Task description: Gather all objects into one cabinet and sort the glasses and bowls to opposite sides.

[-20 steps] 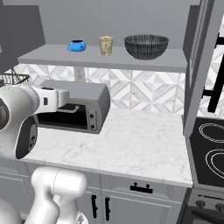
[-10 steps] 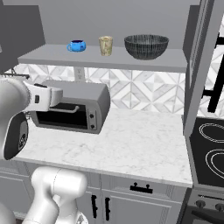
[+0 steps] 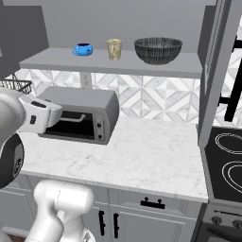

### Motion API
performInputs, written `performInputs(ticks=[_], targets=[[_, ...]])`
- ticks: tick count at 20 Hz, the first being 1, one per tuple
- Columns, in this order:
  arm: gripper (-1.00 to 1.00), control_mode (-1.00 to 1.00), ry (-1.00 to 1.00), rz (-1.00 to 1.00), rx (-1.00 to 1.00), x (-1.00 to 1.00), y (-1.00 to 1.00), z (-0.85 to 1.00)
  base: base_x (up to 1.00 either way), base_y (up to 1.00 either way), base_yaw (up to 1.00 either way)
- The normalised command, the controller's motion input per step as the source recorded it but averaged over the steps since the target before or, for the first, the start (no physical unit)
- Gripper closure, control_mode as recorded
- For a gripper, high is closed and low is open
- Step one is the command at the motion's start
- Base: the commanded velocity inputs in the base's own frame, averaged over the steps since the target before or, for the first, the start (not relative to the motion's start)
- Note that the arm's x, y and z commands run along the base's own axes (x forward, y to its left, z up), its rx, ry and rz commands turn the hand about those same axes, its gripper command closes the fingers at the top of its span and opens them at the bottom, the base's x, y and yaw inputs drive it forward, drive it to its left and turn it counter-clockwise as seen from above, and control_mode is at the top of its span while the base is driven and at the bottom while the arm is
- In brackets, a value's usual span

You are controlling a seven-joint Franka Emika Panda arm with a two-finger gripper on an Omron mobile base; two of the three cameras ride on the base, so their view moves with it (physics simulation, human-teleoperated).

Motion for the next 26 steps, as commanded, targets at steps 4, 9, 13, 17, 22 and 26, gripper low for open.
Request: performInputs(ticks=[4,9,13,17,22,26], targets=[[-1.0,-1.0,0.05,0.0,0.23,-0.04,-0.06,0.02,0.0,0.0,0.0],[-1.0,-1.0,0.08,0.0,0.0,0.0,0.0,0.0,0.0,0.0,0.0],[-1.0,1.0,0.01,0.0,0.0,0.0,0.02,0.0,-0.01,0.04,-0.01],[-1.0,1.0,0.0,0.0,0.0,0.0,0.0,0.0,-0.09,0.17,-0.3],[-1.0,1.0,0.0,0.0,0.0,0.0,0.0,0.0,-0.22,0.01,-0.46],[-1.0,1.0,0.0,0.0,0.0,0.0,0.0,0.0,-0.43,0.0,-0.53]])
